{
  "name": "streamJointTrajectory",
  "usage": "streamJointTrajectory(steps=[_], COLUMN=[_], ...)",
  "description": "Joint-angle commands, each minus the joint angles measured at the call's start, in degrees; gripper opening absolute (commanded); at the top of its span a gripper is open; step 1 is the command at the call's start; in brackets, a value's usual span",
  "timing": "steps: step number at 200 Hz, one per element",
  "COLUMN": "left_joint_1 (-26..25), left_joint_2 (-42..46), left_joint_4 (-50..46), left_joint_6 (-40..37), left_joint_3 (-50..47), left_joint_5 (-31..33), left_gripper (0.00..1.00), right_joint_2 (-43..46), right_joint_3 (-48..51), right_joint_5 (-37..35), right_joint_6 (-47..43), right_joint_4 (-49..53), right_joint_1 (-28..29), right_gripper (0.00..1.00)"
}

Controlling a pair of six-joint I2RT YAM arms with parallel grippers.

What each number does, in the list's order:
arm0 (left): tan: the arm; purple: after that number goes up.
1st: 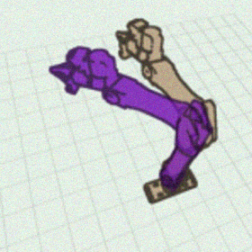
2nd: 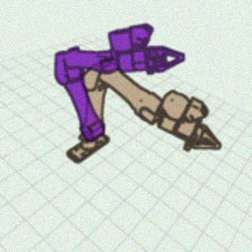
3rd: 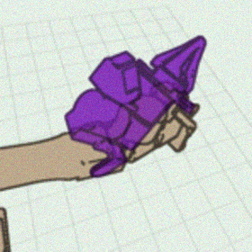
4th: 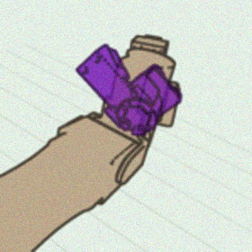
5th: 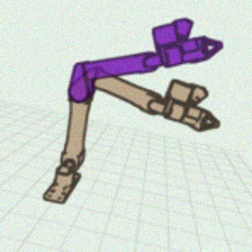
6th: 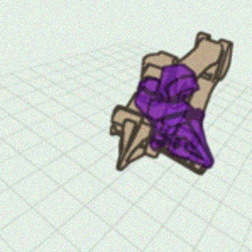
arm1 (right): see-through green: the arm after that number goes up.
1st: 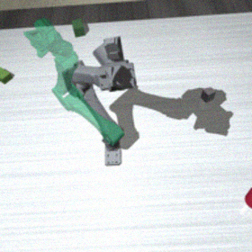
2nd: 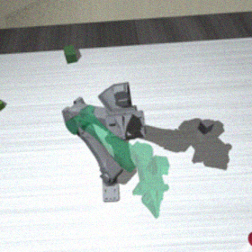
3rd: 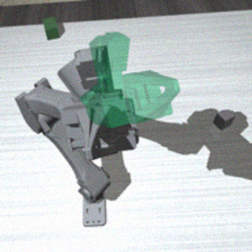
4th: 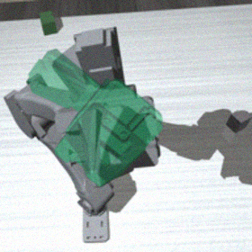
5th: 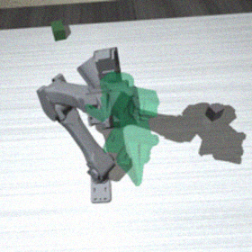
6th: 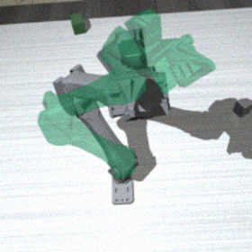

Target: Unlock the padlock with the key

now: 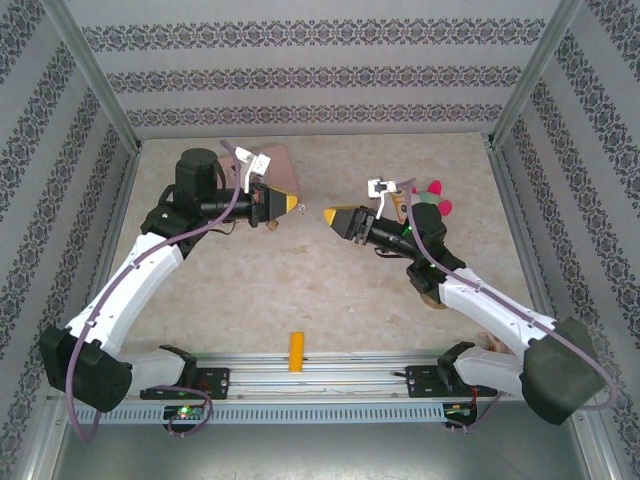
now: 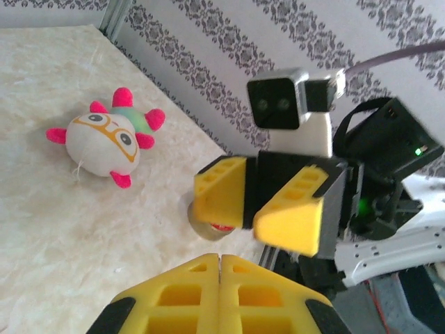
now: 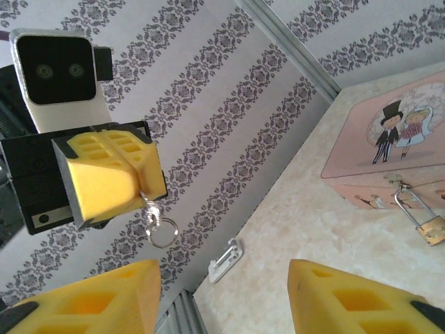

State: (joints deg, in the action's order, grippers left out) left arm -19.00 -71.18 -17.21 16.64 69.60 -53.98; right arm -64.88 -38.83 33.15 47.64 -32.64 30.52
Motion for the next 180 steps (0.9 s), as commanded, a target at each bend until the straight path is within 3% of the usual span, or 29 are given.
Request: streamJointTrajectory(steps=[1,36,87,180], left_joint_1=[0.5,-0.6,-1.2,-1.1], left_joint_2=[0.9,1.5,0.7,0.3], left_joint_4=[-14.3,-13.8,-12.3,-12.9], left_joint_6=[-10.1,-10.1,-10.0,-11.2], left_joint_3=[2.9,3.7,3.1,2.1], left_joint_5=[-1.4,-3.1,-4.4,-4.1], left_gripper=[0.0,0.0,0.0,0.0], right_joint_2=[2.6,2.2,-3.1,-6.2], right_joint_3=[1.1,-0.1,-4.6,-8.1], right_joint_5=[-0.9,0.3,3.9,6.5], right_joint_6=[-4.9,-6.7,-8.1,-7.4], right_joint_4=[3.4,4.8,2.7,0.8], right_joint_1=[0.5,2.8,7.5,8.0], right_gripper=[0.54,0.47,0.47,0.42])
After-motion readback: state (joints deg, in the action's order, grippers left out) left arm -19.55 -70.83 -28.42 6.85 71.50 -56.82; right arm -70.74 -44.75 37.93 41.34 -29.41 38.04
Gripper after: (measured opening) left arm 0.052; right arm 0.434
